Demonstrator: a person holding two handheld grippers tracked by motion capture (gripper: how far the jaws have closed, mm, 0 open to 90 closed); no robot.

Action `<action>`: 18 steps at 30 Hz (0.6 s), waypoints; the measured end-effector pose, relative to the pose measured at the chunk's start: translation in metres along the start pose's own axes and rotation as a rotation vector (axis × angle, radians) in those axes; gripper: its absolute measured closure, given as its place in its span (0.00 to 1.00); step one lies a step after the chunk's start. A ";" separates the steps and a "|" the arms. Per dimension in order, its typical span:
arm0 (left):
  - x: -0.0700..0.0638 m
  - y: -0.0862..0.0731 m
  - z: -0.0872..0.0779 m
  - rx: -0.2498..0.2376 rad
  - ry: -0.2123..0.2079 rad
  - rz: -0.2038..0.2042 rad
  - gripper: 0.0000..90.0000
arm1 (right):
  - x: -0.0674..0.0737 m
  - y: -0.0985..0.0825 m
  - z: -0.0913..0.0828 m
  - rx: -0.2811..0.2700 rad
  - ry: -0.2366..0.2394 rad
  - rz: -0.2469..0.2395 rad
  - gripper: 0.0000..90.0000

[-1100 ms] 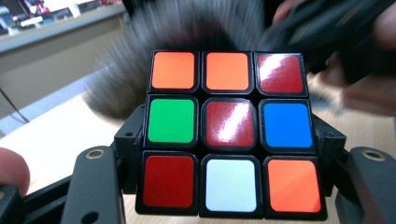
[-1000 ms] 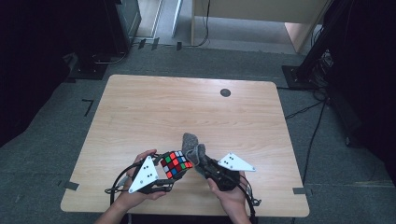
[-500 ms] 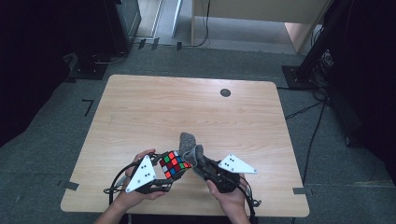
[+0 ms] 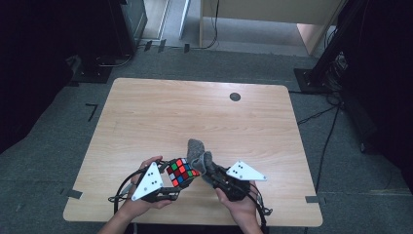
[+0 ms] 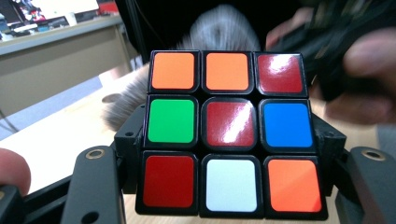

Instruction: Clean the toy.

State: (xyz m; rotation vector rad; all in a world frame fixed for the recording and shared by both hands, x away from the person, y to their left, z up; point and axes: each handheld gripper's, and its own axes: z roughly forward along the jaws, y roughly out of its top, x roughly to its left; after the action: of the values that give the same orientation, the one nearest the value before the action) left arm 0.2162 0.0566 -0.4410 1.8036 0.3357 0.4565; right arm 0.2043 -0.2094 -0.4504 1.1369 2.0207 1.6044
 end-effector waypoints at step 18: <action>0.019 0.003 -0.010 -0.134 -0.066 -0.226 0.38 | -0.004 -0.001 -0.008 -0.106 0.020 0.090 0.84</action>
State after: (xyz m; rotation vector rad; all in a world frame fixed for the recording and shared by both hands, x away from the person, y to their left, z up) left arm 0.2277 0.0730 -0.4332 1.6242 0.4469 0.2537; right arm 0.2014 -0.2177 -0.4494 1.1923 1.8960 1.7507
